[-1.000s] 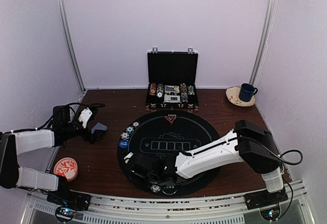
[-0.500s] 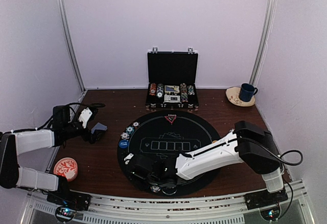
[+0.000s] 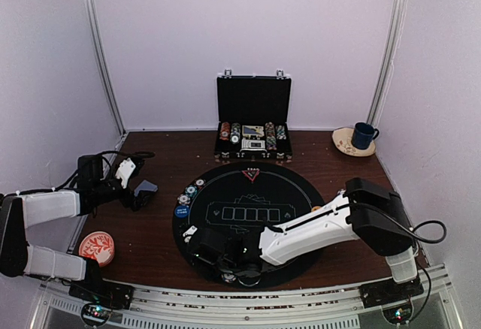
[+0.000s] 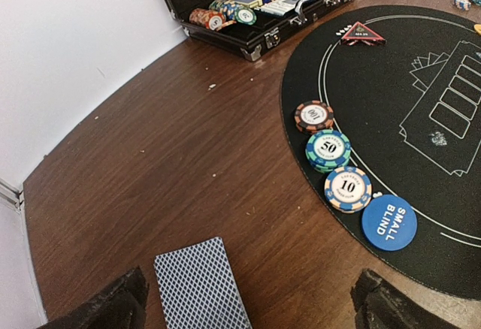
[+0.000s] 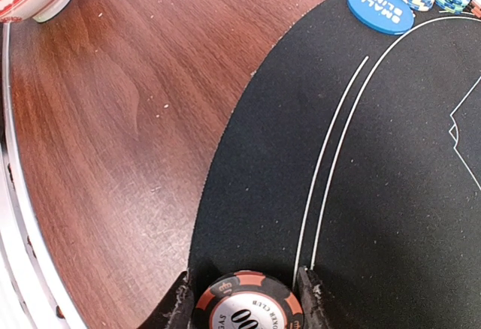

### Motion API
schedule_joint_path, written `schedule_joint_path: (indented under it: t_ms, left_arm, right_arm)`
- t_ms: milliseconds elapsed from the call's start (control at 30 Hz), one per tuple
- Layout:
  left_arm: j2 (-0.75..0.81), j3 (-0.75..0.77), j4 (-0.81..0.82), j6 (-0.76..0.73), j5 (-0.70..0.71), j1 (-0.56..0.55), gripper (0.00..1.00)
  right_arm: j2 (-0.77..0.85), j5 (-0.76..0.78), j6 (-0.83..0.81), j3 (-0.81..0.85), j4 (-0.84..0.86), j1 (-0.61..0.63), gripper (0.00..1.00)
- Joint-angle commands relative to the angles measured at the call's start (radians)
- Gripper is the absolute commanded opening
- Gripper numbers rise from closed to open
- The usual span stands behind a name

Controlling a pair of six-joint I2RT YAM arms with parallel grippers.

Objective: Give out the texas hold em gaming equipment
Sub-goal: Pick up the pile of poker chips from the dealer area.

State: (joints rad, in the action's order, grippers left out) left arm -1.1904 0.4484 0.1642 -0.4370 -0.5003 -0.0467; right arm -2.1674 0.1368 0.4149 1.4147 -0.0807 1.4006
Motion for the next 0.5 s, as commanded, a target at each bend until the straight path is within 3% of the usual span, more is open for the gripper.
schedule_joint_path:
  t_ms: [0, 467]
  left_arm:
    - [-0.007, 0.007, 0.043, -0.011, 0.001, -0.002, 0.98]
    - [-0.006, 0.007, 0.043, -0.011, 0.002, -0.001, 0.98]
  right_arm:
    - [0.037, -0.004, 0.003, -0.024, -0.033, 0.028, 0.37]
    - [0.013, 0.044, -0.008, 0.000, -0.042, 0.031, 0.56]
